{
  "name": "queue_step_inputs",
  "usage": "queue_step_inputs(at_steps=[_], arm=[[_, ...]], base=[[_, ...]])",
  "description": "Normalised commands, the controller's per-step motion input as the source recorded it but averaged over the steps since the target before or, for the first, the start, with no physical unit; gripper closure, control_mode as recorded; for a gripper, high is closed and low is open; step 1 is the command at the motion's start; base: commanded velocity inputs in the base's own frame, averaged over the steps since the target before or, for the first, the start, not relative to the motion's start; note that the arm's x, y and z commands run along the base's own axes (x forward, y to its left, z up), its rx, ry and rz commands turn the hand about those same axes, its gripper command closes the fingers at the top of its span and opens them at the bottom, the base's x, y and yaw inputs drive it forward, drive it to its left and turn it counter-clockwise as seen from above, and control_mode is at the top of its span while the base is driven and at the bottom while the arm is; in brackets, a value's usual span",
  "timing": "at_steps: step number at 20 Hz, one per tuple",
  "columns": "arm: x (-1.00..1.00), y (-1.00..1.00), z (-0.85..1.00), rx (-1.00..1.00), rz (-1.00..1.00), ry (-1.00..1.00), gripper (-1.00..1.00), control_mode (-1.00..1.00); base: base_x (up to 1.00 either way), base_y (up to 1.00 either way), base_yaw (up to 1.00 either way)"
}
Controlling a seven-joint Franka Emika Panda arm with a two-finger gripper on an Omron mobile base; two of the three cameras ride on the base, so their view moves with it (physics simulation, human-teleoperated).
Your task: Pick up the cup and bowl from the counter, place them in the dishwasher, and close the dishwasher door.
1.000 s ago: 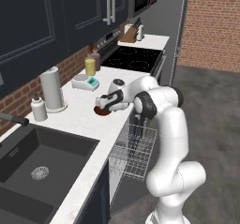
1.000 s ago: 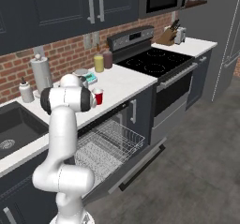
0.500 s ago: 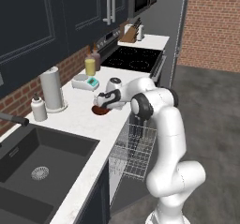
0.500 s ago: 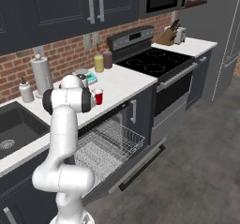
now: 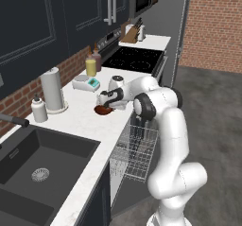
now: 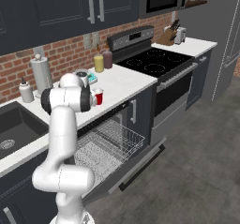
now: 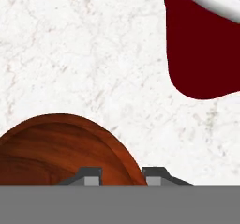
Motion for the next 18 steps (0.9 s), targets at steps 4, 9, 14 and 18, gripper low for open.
queue_step_inputs(at_steps=[4,9,14,18], arm=[[-0.74,-0.5,0.0,0.0,-0.06,-0.1,1.0,-1.0],[-0.91,-0.56,0.0,0.0,-0.03,-0.12,1.0,-1.0],[-0.95,-0.69,0.0,0.0,-0.01,-0.13,1.0,-1.0],[-0.86,-0.78,0.06,0.04,0.0,-0.13,1.0,-1.0]], base=[[0.0,0.0,0.0],[0.0,0.0,0.0],[0.0,0.0,0.0],[0.0,0.0,0.0]])
